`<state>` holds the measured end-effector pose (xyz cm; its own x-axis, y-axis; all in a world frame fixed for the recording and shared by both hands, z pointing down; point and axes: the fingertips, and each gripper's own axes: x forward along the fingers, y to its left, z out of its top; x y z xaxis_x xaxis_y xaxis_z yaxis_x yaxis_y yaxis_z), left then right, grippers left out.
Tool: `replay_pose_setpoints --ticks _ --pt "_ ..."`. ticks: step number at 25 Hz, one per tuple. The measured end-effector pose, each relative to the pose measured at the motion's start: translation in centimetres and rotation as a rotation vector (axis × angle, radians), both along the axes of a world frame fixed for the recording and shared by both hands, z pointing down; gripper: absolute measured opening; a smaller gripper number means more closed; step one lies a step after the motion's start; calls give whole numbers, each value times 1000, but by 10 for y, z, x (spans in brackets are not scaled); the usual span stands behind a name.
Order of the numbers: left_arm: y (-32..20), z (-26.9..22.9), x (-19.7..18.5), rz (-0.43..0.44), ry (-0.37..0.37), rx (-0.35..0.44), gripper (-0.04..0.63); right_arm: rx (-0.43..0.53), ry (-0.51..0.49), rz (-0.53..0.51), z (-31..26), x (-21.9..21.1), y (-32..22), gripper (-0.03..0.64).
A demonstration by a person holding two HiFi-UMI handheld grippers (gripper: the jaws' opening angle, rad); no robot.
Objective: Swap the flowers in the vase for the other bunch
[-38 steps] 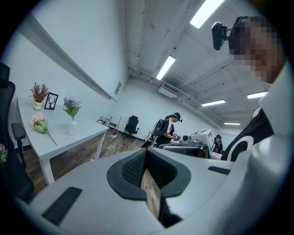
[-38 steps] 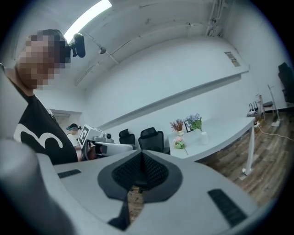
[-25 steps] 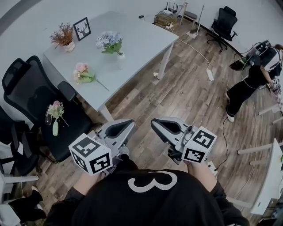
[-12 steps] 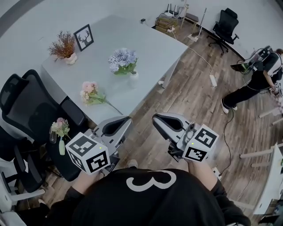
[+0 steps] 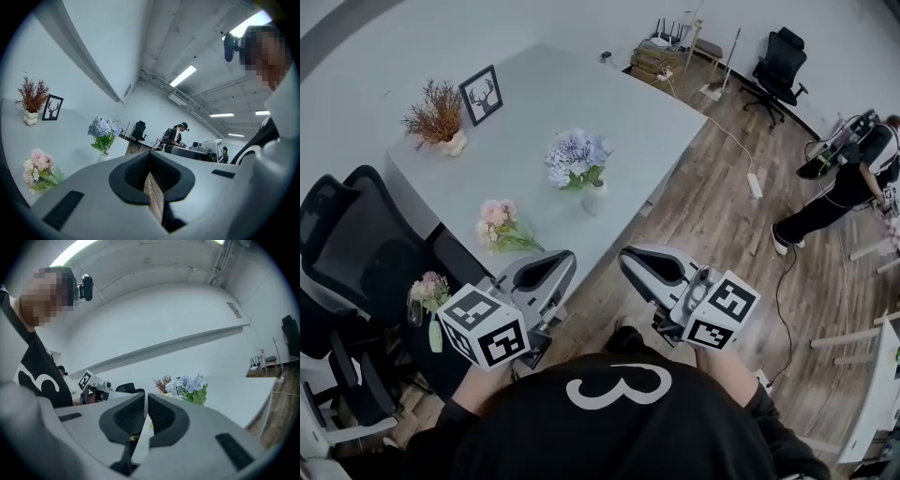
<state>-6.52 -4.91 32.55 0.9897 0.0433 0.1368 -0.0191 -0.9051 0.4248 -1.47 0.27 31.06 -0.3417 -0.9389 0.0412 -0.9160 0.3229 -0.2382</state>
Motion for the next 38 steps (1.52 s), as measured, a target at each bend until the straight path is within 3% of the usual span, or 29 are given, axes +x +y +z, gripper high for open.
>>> replay_pose_setpoints --ticks 8,14,22,27,33,38 --pt "-32 -10 15 -86 -6 19 11 16 -3 -56 -6 38 -41 34" --pt "-67 -14 27 -186 -6 8 11 22 6 -99 -14 66 -80 154" --pt "-102 -2 39 -295 -24 -27 11 -17 45 -66 3 110 -127 314" --pt "-115 7 38 -349 -38 -49 11 -53 74 -97 19 113 -152 407" --pt "-124 12 38 -393 -45 -57 11 -106 249 -122 47 114 -175 439" --pt "-125 18 34 -427 -57 -73 11 -138 264 -162 63 110 -191 446"
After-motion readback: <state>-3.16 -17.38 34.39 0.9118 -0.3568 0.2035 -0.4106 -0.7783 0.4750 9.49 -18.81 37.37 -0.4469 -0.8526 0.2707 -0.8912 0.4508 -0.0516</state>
